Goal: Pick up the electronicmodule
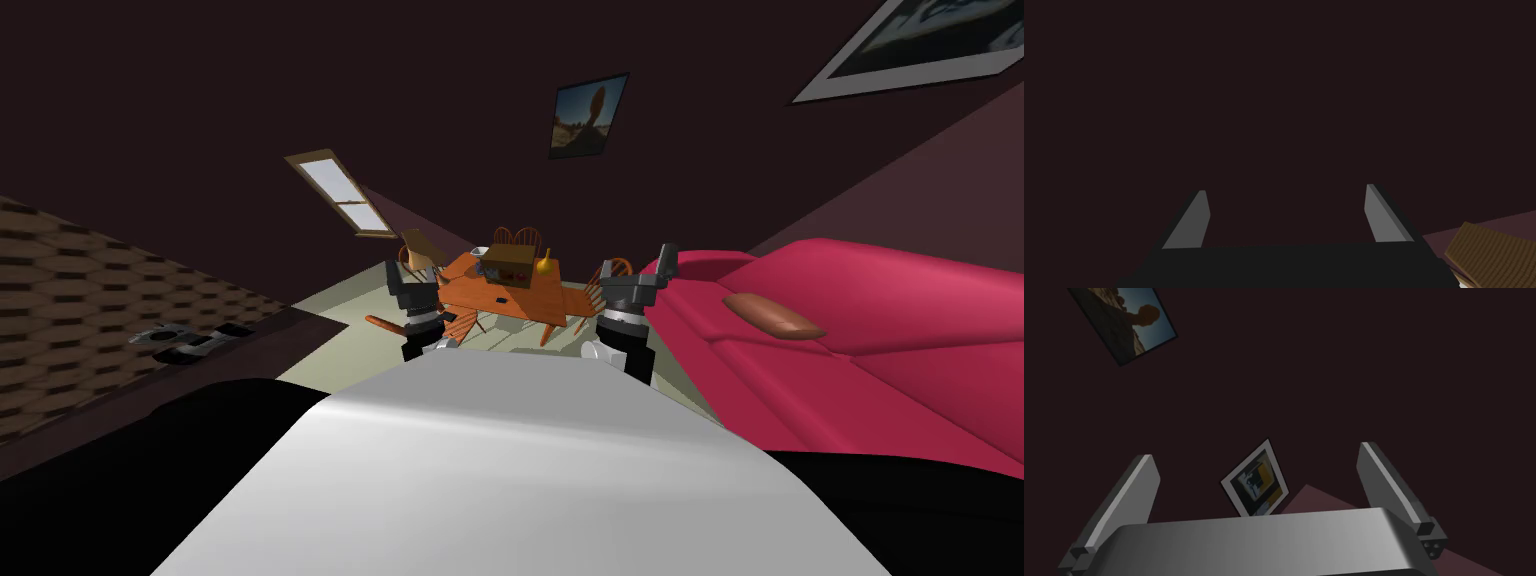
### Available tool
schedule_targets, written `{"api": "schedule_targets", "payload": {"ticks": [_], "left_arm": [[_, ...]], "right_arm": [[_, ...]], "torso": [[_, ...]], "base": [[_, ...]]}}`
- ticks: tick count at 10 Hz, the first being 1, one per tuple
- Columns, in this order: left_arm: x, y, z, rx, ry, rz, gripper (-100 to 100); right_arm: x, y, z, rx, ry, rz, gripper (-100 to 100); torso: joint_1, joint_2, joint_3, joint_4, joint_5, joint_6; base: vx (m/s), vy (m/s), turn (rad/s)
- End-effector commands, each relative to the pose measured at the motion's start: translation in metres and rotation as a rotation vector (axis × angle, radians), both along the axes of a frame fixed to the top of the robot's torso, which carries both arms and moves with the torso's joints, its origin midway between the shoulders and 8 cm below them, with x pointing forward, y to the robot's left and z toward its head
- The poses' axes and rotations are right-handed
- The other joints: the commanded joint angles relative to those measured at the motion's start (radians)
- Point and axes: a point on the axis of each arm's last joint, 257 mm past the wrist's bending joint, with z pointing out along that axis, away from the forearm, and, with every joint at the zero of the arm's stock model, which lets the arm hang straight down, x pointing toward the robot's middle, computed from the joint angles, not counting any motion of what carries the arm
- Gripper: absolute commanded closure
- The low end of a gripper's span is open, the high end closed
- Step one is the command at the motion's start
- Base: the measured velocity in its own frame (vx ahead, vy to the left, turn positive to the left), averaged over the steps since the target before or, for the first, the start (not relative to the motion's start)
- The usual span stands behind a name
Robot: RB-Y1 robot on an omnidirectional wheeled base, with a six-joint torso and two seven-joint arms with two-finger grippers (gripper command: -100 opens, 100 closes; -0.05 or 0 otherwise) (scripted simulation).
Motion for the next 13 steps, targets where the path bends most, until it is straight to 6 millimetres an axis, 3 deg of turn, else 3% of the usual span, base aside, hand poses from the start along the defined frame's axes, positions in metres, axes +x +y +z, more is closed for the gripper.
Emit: {"api": "schedule_targets", "payload": {"ticks": [1, 6, 7, 9, 10, 12, 13], "left_arm": [[0.008, -0.002, -0.004, 0.024, 0.021, -0.020, -100], [0.059, 0.000, -0.035, 0.085, 0.161, -0.088, -100], [0.062, 0.000, -0.038, 0.086, 0.172, -0.089, -100], [0.090, 0.008, -0.057, 0.097, 0.250, -0.106, -100], [0.092, 0.008, -0.060, 0.095, 0.261, -0.106, -100], [0.121, 0.019, -0.076, 0.097, 0.331, -0.116, -100], [0.125, 0.020, -0.086, 0.092, 0.363, -0.115, -100]], "right_arm": [[0.000, 0.000, 0.000, 0.000, 0.000, 0.000, 0], [0.000, 0.000, 0.000, 0.000, 0.000, 0.000, 0], [0.000, 0.000, 0.000, 0.000, 0.000, 0.000, 0], [0.000, 0.000, 0.000, 0.000, 0.000, 0.000, 0], [0.000, 0.000, 0.000, 0.000, 0.000, 0.000, 0], [0.000, 0.000, 0.000, 0.000, 0.000, 0.000, 0], [0.000, 0.000, 0.000, 0.000, 0.000, 0.000, 0]], "torso": [[0.000, 0.000, 0.000, 0.000, 0.000, 0.000], [0.004, 0.004, 0.002, 0.001, 0.001, 0.000], [0.004, 0.004, 0.002, 0.001, 0.001, 0.000], [0.003, 0.002, 0.001, 0.001, 0.001, 0.000], [0.003, 0.002, 0.001, 0.001, 0.001, 0.000], [0.003, 0.002, 0.001, 0.000, 0.001, 0.000], [0.004, 0.002, 0.001, 0.001, 0.001, 0.000]], "base": [[-0.009, 0.011, -0.046], [-0.047, 0.039, -0.122], [-0.041, 0.037, -0.057], [-0.042, 0.036, -0.143], [-0.039, 0.033, -0.069], [-0.047, 0.038, -0.196], [-0.042, 0.042, -0.068]]}}
